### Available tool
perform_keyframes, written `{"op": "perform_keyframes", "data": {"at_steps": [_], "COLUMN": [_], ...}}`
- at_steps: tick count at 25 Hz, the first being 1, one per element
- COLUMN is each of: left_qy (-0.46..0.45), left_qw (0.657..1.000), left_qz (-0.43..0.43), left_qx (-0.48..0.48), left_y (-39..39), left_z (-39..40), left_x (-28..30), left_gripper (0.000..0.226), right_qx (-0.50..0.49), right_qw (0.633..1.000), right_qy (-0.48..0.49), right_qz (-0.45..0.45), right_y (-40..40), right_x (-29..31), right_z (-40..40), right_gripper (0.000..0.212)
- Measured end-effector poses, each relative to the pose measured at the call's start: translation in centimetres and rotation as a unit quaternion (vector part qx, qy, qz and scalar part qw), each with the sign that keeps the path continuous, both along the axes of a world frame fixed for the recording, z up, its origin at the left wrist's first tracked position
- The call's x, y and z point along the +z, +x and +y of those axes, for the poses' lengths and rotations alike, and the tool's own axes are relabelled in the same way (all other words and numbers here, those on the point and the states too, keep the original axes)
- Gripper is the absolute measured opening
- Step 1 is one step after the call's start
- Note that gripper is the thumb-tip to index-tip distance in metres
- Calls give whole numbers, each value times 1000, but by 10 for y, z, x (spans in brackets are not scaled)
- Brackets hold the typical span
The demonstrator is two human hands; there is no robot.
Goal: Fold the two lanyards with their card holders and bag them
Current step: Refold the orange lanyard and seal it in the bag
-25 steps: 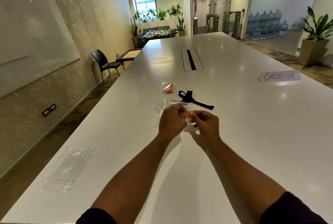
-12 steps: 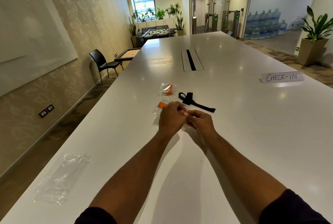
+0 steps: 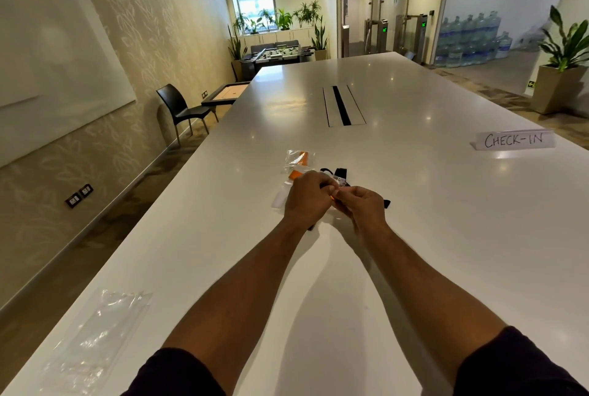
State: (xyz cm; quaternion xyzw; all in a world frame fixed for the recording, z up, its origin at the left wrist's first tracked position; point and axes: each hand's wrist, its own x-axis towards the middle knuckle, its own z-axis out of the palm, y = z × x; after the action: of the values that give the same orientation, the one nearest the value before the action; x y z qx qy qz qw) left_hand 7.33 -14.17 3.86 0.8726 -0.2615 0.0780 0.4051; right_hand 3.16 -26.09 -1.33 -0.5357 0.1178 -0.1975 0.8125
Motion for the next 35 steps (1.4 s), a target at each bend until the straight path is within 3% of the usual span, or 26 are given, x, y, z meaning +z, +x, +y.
{"op": "perform_keyframes", "data": {"at_steps": [2, 4, 5, 6, 8, 9, 10, 13, 17, 22, 25, 30, 35], "left_qy": [-29, -67, -104, -158, -290, -331, -339, -302, -256, -172, -137, -80, -82], "left_qw": [999, 992, 981, 963, 894, 862, 855, 888, 918, 951, 959, 977, 973], "left_qz": [-14, -48, -23, 51, 268, 336, 356, 309, 269, 217, 212, 120, 75], "left_qx": [4, 96, 163, 212, 213, 186, 165, 158, 137, 134, 132, 154, 201], "left_y": [6, 14, 19, 23, 36, 43, 51, 84, 124, 161, 175, 184, 198], "left_z": [-5, -16, -20, -24, -35, -39, -41, -36, -21, -15, -15, -14, -4], "left_x": [-2, -9, -14, -16, -13, -14, -14, -14, -12, -13, -16, -16, -23], "left_gripper": [12, 22, 33, 43, 50, 49, 46, 28, 25, 34, 39, 41, 28], "right_qx": [-44, -96, -120, -138, -156, -156, -149, -110, -56, 28, 29, 25, -24], "right_qw": [999, 995, 992, 989, 985, 985, 985, 989, 998, 999, 998, 997, 968], "right_qy": [10, 26, 39, 56, 74, 77, 83, 90, -15, -32, -40, -45, -229], "right_qz": [3, 7, 5, 1, -9, -12, -18, -27, 13, 28, 43, 53, 98], "right_y": [12, 28, 35, 42, 56, 61, 66, 85, 115, 149, 165, 183, 204], "right_x": [3, 6, 6, 7, 8, 8, 8, 10, 13, 15, 17, 12, 2], "right_z": [1, -1, -2, -3, 0, 3, 5, 2, -13, -24, -27, -26, -16], "right_gripper": [5, 4, 5, 5, 5, 8, 13, 37, 70, 44, 36, 27, 33]}}
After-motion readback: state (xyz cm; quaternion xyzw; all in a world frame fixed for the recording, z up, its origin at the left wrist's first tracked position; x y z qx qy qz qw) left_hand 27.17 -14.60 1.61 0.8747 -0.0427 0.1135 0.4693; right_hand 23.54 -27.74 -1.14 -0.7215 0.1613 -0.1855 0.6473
